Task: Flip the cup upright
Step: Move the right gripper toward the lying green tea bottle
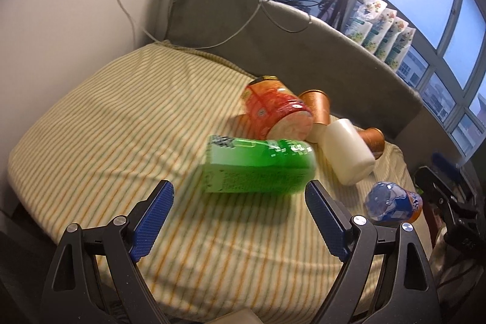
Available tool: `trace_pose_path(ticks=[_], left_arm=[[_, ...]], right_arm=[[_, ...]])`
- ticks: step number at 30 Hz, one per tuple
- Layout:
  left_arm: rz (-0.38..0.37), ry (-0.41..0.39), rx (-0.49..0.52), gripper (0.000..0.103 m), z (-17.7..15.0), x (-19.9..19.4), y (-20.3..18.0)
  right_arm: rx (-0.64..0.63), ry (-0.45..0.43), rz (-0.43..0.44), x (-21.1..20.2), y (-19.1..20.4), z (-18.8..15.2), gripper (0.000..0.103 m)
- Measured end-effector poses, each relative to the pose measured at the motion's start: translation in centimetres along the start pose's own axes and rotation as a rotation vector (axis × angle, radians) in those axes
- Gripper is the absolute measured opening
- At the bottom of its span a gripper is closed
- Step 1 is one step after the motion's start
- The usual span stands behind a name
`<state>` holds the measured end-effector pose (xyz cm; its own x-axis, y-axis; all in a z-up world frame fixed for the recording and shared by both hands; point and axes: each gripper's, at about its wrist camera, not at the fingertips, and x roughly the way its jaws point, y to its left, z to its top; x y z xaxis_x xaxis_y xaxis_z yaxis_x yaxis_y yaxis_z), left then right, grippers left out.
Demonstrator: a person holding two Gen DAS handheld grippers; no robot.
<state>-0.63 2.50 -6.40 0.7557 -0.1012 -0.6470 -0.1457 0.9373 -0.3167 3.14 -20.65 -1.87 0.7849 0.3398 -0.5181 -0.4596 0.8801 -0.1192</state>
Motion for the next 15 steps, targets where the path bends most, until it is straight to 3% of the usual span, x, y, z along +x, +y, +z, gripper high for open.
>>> trace_pose_path(ticks=[5,15], left_arm=[[0.025,0.015,-0.013,0.088,-0.4,0.0,1.2],[0.065,0.051,-0.030,0.088,-1.1,0.1,4.1]], right_arm=[[-0.191,0.064,0.128,3.1,2.8,2.4,0.093],[-0.598,0.224,0.350,9.3,10.3,4.7,0.092]])
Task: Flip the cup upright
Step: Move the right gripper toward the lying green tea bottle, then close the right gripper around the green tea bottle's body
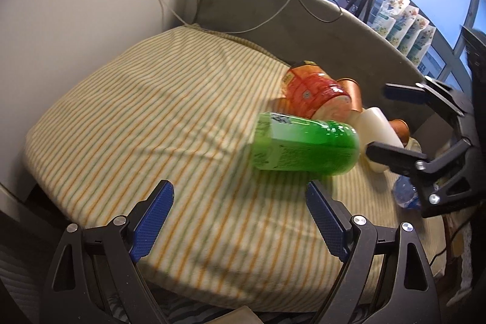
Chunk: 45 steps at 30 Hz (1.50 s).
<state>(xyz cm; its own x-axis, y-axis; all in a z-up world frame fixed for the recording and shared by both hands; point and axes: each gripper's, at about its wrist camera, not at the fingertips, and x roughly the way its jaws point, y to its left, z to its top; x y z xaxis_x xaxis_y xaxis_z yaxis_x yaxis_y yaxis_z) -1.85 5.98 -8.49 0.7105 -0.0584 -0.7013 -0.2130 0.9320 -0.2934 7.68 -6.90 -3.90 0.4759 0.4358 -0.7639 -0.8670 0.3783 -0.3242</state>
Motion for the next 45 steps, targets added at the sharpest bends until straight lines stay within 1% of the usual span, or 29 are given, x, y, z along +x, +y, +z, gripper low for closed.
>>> trace_pose_path(ticks=[3,7,11,15,16,17,18,20,22,24,27,32,36,40,45], left_arm=[[0.006,-0.002,-0.018,0.088,0.1,0.0,0.9],[0.016,-0.009,-0.032,0.088,0.2,-0.3,1.8],[0.022,-0.004,-0.040,0.088,0.3,-0.3,2.4],[0.023,0.000,-0.045,0.088,0.3,-0.2,2.8],[0.022,0.000,-0.047,0.088,0.3,-0.2,2.8],[0.021,0.000,-0.047,0.088,0.4,-0.2,2.8],[0.021,-0.002,-0.048,0.088,0.4,-0.3,2.9],[0.021,-0.005,-0.049,0.088,0.4,-0.3,3.0],[0.023,-0.007,-0.051,0.088,0.5,-0.3,3.1],[0.023,-0.007,-0.053,0.088,0.5,-0.3,3.2],[0.024,-0.011,-0.049,0.088,0.5,-0.4,3.2],[0.024,-0.019,-0.042,0.088,0.5,-0.6,3.0],[0.021,-0.025,-0.030,0.088,0.4,-0.8,2.8],[0.016,-0.032,-0.016,0.088,0.5,-0.9,2.4],[0.006,-0.041,0.003,0.088,0.8,-1.1,1.7]], right_arm=[[-0.091,0.055,0.034,2.2,0.9,1.3,0.092],[-0.202,0.122,0.066,4.6,2.3,1.9,0.092],[-0.288,0.177,0.052,6.5,3.4,2.1,0.092],[-0.330,0.221,0.040,8.2,3.9,1.9,0.092],[-0.339,0.232,0.037,8.6,3.9,1.8,0.090],[-0.343,0.239,0.039,8.9,3.9,1.7,0.085],[-0.346,0.253,0.047,9.3,4.0,1.7,0.082],[-0.353,0.269,0.047,9.8,4.2,1.5,0.070],[-0.354,0.274,0.038,10.1,4.3,1.4,0.070],[-0.335,0.273,0.047,10.1,4.2,1.5,0.069],[-0.277,0.263,0.086,9.4,3.9,1.8,0.068],[-0.166,0.235,0.133,7.2,3.9,2.0,0.068],[-0.078,0.221,0.138,5.8,3.7,1.6,0.068],[0.077,0.209,0.160,4.5,2.2,0.7,0.067],[0.326,0.166,0.240,2.2,-0.7,-0.4,0.067]])
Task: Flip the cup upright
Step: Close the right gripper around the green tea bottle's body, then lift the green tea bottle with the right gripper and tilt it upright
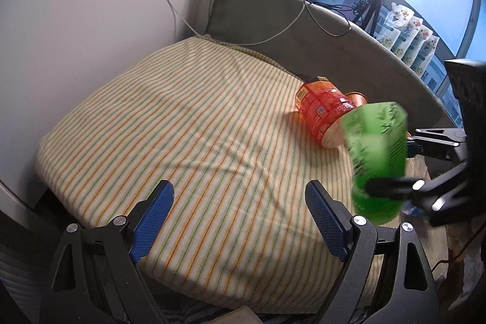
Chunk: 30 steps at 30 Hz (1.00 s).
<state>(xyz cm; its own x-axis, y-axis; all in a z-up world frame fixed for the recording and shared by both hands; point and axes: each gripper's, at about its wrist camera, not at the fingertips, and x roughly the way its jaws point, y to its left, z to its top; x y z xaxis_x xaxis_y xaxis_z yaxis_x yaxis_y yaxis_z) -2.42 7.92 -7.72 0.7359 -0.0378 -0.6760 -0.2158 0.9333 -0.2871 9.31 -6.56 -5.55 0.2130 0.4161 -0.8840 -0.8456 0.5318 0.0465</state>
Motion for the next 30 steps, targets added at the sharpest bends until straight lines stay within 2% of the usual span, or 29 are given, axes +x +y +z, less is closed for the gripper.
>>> trace_pose_path(ticks=[4,8,10,14,20,23,26,30], left_arm=[[-0.012,-0.003,0.018,0.088,0.1,0.0,-0.5],[-0.026,0.005,0.040,0.088,0.2,0.3,-1.2],[-0.038,0.014,0.052,0.088,0.3,0.5,-1.7],[-0.061,0.026,0.093,0.088,0.6,0.8,-3.1],[-0.102,0.053,0.110,0.088,1.4,1.5,-4.5],[-0.124,0.074,0.097,0.088,1.6,1.9,-4.8],[-0.158,0.114,0.074,0.088,1.8,2.5,-5.1],[-0.230,0.173,0.022,0.088,2.2,3.5,-5.8]], right_arm=[[0.269,0.002,0.174,-0.8,-3.2,-1.5,0.067],[0.531,0.037,0.282,0.8,-6.1,-4.4,0.067],[0.643,0.048,0.310,1.9,-7.6,-5.9,0.067],[0.761,0.037,0.304,2.8,-9.5,-7.8,0.067],[0.776,0.027,0.273,3.1,-10.3,-8.9,0.068],[0.744,0.009,0.247,2.5,-10.0,-8.8,0.081],[0.715,-0.036,0.218,1.0,-9.6,-9.0,0.081],[0.666,-0.110,0.132,-1.9,-8.6,-10.2,0.082]])
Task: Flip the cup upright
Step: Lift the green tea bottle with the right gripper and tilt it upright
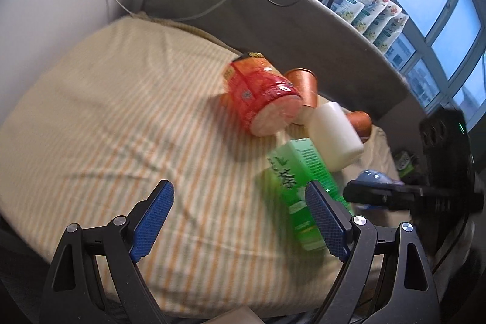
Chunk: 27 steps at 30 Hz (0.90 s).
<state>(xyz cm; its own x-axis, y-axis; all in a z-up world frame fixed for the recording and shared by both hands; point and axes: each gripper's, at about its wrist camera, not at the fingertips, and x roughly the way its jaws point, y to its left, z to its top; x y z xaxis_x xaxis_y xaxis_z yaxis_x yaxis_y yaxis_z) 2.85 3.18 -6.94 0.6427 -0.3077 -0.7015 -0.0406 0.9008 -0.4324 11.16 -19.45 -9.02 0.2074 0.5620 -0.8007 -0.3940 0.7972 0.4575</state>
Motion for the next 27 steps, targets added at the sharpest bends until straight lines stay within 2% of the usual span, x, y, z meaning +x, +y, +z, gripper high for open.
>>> trace_pose_path(ticks=[4,6,9,17,22,25,27], left_arm=[[-0.110,0.070,-0.089,0.088,0.7,1.6,-0.2],[-0.158,0.103,-0.140,0.088,1.0,2.7,-0.4],[-0.190,0.142,-0.188,0.087,1.3,4.1,-0.9],[-0.225,0.214,-0.266,0.084,1.6,6.5,-1.2],[-0.217,0.222,-0.249,0.075,1.7,6.9,-1.7],[-0.211,0.232,-0.227,0.074,1.9,7.4,-2.2],[-0.199,0.241,-0.215,0.069,1.9,7.9,-2.4]], right_arm=[[-0.072,-0.109,-0.095,-2.8,1.0,-2.0,0.082],[-0.080,-0.156,-0.114,-4.0,0.9,-2.9,0.082],[-0.067,-0.219,-0.137,-5.9,0.6,-4.4,0.082],[0.042,-0.318,-0.147,-10.1,-1.6,-7.1,0.082],[0.081,-0.335,-0.152,-10.5,-2.8,-7.8,0.082],[0.092,-0.345,-0.154,-10.5,-3.1,-7.9,0.082],[0.093,-0.350,-0.153,-10.6,-3.1,-8.1,0.082]])
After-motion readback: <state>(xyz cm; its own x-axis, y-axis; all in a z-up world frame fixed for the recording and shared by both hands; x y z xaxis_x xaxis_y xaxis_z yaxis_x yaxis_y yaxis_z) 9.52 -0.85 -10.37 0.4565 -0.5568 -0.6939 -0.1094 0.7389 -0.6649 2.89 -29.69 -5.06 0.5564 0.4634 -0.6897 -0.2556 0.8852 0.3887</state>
